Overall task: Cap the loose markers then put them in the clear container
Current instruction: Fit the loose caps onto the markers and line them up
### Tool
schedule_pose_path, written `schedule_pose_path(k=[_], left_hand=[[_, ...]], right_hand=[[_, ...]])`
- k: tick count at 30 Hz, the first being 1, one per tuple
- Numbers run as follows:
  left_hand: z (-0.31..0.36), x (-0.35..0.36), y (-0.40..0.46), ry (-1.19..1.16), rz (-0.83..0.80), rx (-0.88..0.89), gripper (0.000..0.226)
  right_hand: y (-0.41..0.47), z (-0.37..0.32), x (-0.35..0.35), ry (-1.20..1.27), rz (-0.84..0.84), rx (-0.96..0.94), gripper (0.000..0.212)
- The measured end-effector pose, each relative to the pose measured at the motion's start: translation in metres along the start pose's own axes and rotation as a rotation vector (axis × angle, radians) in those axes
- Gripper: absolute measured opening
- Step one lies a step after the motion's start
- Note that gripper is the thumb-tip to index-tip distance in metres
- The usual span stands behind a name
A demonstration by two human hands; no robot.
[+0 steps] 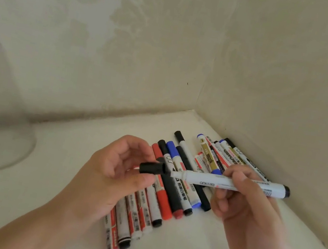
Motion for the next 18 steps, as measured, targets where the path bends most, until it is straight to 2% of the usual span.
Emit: schedule_pose_path(k=[14,16,18], left_hand=[[-0.001,0.006,-0.007,0.262,-0.114,0.071,0.023],[0.001,0.008,-0.009,0.359,-0.113,0.078,0.022],[0.0,0.008,-0.011,0.623,-0.086,0.147,0.023]], right_hand=[[-0.004,0.001,0.001,-0.12,-0.065,-0.028,0.042],[-0.005,0.002,0.002,-0.142,-0.098,-0.039,0.04],[-0.005,0.003,0.003,-0.138,-0.123,-0.036,0.041]])
Point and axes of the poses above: each hand's wrist, its own y-axis towards the middle knuckle, its own x-axis out of the palm, z = x × y, the point moved 1 cm from there along y, towards the middle knuckle, and after that the axes turned 6 degrees about -x, right-handed, at the moved point
